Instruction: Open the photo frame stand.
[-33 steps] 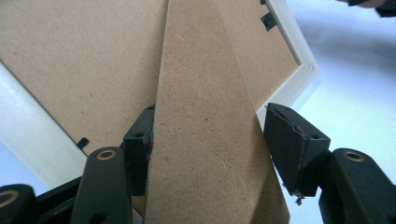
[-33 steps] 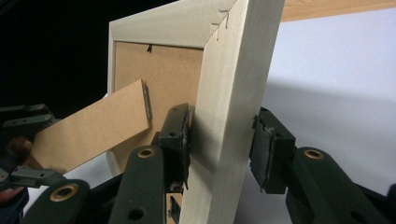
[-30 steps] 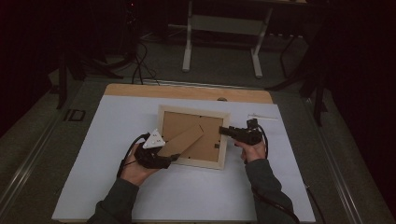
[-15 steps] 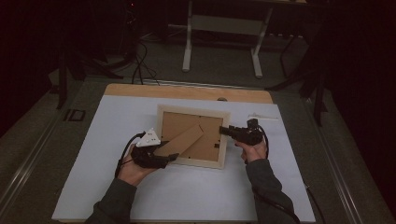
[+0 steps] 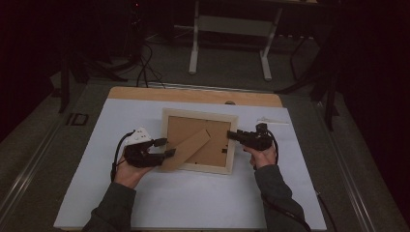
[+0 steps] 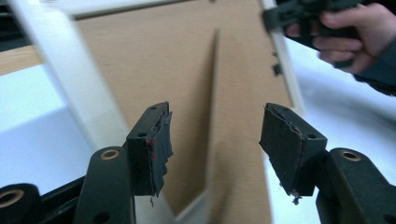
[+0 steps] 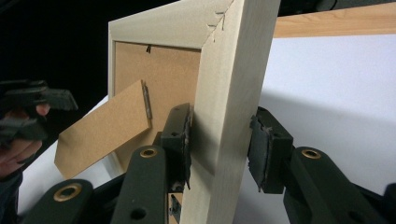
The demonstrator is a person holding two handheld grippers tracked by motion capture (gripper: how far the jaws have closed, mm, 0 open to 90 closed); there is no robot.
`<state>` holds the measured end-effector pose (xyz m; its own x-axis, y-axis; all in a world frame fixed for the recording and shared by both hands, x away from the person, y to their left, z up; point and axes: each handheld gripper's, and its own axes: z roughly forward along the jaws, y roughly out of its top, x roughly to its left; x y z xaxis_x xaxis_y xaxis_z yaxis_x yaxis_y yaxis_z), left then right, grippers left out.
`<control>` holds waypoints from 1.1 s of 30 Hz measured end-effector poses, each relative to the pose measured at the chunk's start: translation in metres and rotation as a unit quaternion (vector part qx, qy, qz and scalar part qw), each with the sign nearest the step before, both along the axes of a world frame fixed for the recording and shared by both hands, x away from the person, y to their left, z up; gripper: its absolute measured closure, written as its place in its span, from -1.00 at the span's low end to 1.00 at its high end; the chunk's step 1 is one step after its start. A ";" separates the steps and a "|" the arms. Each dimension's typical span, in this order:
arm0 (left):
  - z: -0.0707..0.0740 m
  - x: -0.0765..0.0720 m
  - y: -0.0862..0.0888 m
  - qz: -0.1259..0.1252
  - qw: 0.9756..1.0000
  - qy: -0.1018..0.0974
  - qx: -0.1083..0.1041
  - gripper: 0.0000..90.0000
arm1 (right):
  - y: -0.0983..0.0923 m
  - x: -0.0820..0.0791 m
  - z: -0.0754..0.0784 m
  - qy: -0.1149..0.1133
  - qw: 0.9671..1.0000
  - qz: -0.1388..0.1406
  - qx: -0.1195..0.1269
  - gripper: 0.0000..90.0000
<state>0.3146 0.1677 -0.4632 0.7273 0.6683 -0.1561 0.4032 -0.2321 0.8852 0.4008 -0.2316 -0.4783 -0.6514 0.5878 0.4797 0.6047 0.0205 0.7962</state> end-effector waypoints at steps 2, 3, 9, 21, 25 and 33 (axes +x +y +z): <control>-0.001 0.005 0.003 0.011 1.000 0.009 0.000 -0.02 | 0.000 0.000 0.001 -0.003 1.000 0.000 0.000 0.38; -0.001 0.007 0.004 0.017 1.000 0.014 0.000 -0.02 | 0.000 0.000 0.001 -0.003 1.000 0.000 0.000 0.38; -0.001 0.022 0.007 0.046 0.998 0.041 -0.009 0.02 | 0.001 -0.001 0.002 -0.009 1.000 0.003 -0.003 0.38; 0.006 0.047 0.012 0.084 0.995 0.048 -0.039 0.04 | 0.000 -0.001 0.002 -0.012 1.000 0.004 -0.002 0.39; 0.006 0.048 0.015 0.101 0.993 0.050 -0.033 -0.03 | -0.001 -0.003 0.002 -0.015 1.000 0.007 -0.006 0.39; -0.004 0.058 0.009 0.088 0.994 0.070 -0.013 0.08 | 0.000 -0.004 0.004 -0.025 1.000 0.013 -0.010 0.39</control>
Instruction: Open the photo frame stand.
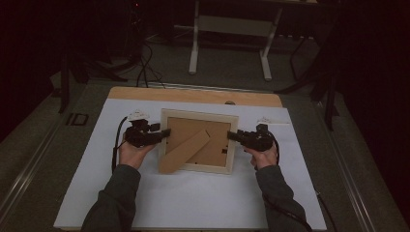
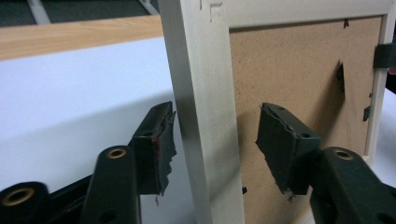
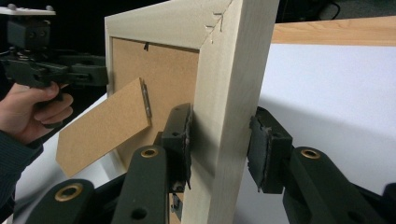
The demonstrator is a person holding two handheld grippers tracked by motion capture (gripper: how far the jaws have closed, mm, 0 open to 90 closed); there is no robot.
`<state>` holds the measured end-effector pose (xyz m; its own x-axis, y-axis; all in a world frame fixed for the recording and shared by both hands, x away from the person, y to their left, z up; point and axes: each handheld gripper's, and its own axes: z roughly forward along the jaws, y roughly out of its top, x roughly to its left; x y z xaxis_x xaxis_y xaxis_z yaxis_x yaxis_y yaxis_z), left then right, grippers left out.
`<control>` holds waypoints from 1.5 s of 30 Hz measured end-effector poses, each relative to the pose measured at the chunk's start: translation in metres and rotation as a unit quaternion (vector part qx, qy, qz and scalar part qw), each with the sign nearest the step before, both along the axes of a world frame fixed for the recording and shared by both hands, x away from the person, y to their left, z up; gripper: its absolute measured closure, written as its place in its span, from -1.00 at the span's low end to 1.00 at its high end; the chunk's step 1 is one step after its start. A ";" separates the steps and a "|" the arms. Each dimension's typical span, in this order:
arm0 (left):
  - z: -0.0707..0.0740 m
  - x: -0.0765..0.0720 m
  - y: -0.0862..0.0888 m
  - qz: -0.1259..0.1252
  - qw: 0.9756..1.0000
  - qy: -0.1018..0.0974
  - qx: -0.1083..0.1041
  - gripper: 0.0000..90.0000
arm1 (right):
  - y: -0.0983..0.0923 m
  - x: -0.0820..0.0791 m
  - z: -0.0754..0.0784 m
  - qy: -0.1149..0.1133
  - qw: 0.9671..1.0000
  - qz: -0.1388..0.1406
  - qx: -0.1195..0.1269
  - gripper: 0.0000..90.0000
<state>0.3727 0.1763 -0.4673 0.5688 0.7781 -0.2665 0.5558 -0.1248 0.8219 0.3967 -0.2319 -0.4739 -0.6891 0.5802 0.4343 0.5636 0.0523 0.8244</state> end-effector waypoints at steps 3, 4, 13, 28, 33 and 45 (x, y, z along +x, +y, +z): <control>-0.001 0.002 0.000 -0.007 1.000 0.009 -0.003 0.20 | 0.000 0.000 0.001 -0.003 1.000 0.003 0.000 0.40; -0.001 0.002 0.000 -0.008 1.000 0.010 -0.002 0.20 | 0.000 0.000 0.001 -0.002 1.000 0.004 -0.001 0.40; 0.007 0.001 -0.001 -0.016 1.000 0.006 0.013 0.28 | -0.002 -0.001 0.004 -0.014 1.000 0.007 -0.011 0.40; 0.012 0.000 -0.007 -0.013 0.999 -0.016 0.027 0.28 | -0.004 -0.003 0.013 -0.042 0.998 0.007 -0.036 0.40; 0.012 0.000 -0.008 -0.010 0.999 -0.024 0.029 0.28 | -0.004 -0.004 0.016 -0.052 0.998 0.007 -0.041 0.40; 0.012 0.002 -0.012 0.007 0.998 -0.054 0.038 0.27 | -0.002 -0.002 0.023 -0.083 0.995 0.000 -0.055 0.40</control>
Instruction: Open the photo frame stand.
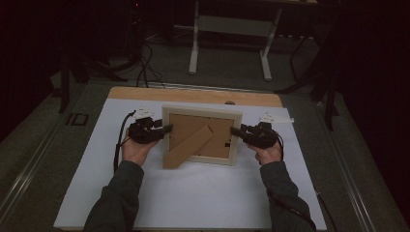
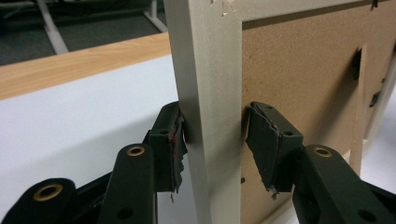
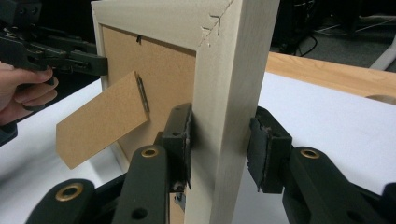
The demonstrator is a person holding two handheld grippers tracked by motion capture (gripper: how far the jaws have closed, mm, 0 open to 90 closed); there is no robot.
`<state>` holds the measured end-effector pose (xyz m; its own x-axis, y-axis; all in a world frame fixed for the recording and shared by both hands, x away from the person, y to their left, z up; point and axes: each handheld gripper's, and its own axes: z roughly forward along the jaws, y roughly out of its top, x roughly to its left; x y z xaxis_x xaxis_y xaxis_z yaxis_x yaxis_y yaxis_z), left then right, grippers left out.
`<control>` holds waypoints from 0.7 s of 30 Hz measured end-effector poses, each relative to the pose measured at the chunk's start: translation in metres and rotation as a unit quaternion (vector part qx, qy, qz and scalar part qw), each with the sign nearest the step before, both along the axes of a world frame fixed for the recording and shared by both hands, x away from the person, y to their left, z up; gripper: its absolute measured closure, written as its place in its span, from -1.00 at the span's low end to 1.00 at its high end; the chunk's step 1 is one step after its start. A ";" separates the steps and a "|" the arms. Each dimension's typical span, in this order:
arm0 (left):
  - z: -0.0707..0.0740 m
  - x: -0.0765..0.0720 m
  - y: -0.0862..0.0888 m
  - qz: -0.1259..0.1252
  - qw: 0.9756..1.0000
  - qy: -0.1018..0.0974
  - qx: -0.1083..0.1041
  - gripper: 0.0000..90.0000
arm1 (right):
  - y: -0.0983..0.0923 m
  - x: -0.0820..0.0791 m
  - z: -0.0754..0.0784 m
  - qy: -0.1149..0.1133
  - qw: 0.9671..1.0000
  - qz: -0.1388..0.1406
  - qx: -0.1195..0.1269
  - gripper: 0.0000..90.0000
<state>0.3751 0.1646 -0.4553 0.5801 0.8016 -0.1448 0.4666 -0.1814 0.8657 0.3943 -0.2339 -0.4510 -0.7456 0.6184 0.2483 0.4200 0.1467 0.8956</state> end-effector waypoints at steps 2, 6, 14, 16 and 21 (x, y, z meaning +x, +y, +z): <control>0.000 0.000 -0.001 0.005 1.000 -0.008 0.006 0.26 | 0.001 0.001 0.001 -0.004 1.000 -0.002 -0.001 0.40; 0.001 0.000 -0.004 0.014 0.999 -0.025 0.015 0.26 | 0.002 0.000 0.002 -0.019 1.000 -0.005 -0.004 0.40; 0.000 0.002 -0.005 0.018 0.999 -0.031 0.014 0.26 | 0.002 0.000 0.002 -0.025 1.000 -0.008 -0.006 0.40; 0.000 0.002 -0.005 0.017 0.999 -0.028 0.010 0.27 | 0.001 0.000 0.000 -0.022 1.000 -0.007 -0.003 0.40; 0.002 0.000 -0.005 0.011 1.000 -0.016 -0.003 0.28 | -0.005 -0.004 -0.007 -0.016 1.000 -0.004 0.006 0.40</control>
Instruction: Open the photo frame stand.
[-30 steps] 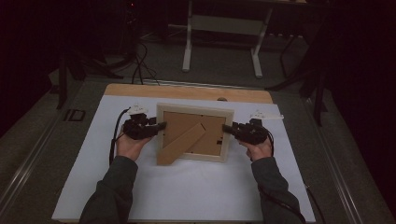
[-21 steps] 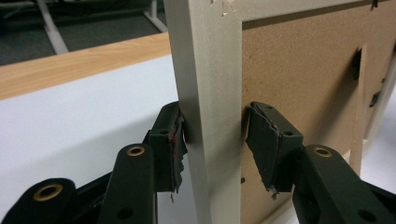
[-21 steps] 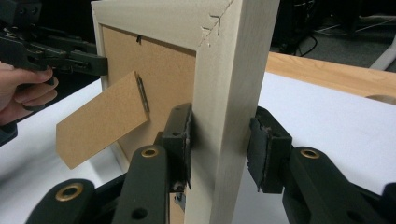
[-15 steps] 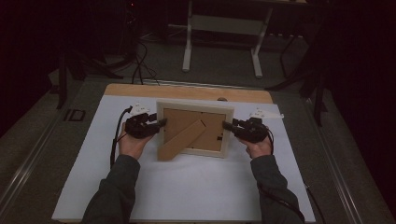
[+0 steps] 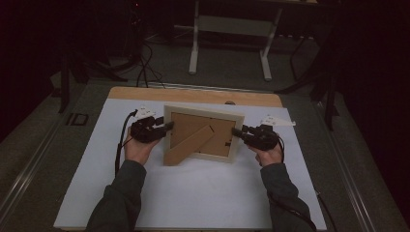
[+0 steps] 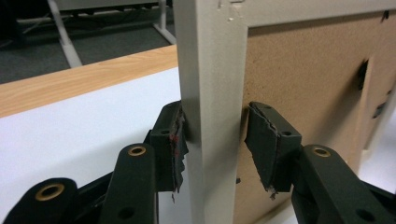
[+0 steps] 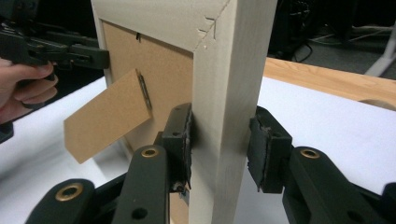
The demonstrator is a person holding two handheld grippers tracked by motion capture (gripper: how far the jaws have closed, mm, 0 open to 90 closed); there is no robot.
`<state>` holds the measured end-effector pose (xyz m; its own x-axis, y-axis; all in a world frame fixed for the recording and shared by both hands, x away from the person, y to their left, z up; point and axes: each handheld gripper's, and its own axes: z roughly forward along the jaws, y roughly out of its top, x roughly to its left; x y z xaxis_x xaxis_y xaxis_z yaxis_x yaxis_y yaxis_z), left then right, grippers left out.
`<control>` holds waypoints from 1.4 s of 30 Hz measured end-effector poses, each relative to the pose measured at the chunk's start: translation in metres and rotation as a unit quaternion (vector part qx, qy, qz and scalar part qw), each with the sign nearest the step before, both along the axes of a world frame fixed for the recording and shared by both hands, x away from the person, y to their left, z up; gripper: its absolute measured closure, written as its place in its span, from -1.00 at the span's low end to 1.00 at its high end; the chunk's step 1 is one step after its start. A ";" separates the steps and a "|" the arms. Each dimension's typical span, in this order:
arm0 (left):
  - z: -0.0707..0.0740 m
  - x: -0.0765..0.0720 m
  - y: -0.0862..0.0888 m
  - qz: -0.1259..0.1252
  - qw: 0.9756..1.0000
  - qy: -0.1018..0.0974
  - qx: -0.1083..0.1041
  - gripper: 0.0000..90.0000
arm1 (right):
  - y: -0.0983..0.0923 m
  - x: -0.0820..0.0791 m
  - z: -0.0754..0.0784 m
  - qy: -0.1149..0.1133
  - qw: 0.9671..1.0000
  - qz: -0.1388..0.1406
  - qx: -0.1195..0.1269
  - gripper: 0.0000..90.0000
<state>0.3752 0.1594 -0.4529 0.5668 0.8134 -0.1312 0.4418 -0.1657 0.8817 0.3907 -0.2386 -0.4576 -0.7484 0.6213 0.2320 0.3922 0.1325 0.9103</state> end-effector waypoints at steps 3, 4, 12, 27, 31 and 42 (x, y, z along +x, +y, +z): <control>0.001 -0.001 0.001 -0.004 1.000 0.004 -0.001 0.27 | 0.000 -0.003 -0.001 -0.005 1.000 0.004 0.005 0.40; 0.001 -0.002 0.001 -0.005 1.000 0.006 -0.005 0.26 | -0.001 -0.003 -0.001 -0.004 1.000 0.005 0.005 0.40; 0.002 -0.008 0.001 -0.009 1.000 0.012 -0.009 0.15 | -0.004 -0.005 -0.003 0.014 0.999 0.020 0.034 0.38; -0.001 -0.035 0.011 -0.018 1.000 0.016 -0.017 0.02 | -0.005 -0.010 -0.007 0.012 0.999 0.030 0.033 0.38; 0.000 -0.047 0.008 -0.039 0.999 0.011 -0.026 0.06 | -0.005 -0.011 -0.007 0.009 0.999 0.031 0.032 0.38; -0.011 -0.049 -0.030 -0.132 0.990 0.056 0.019 0.25 | -0.005 -0.016 -0.007 -0.001 0.999 0.043 0.025 0.38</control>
<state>0.3262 0.1293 -0.4642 0.7435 0.6446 -0.1782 0.4738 -0.3196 0.8206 0.3749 -0.2439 -0.4649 -0.7987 0.5430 0.2592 0.3793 0.1201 0.9174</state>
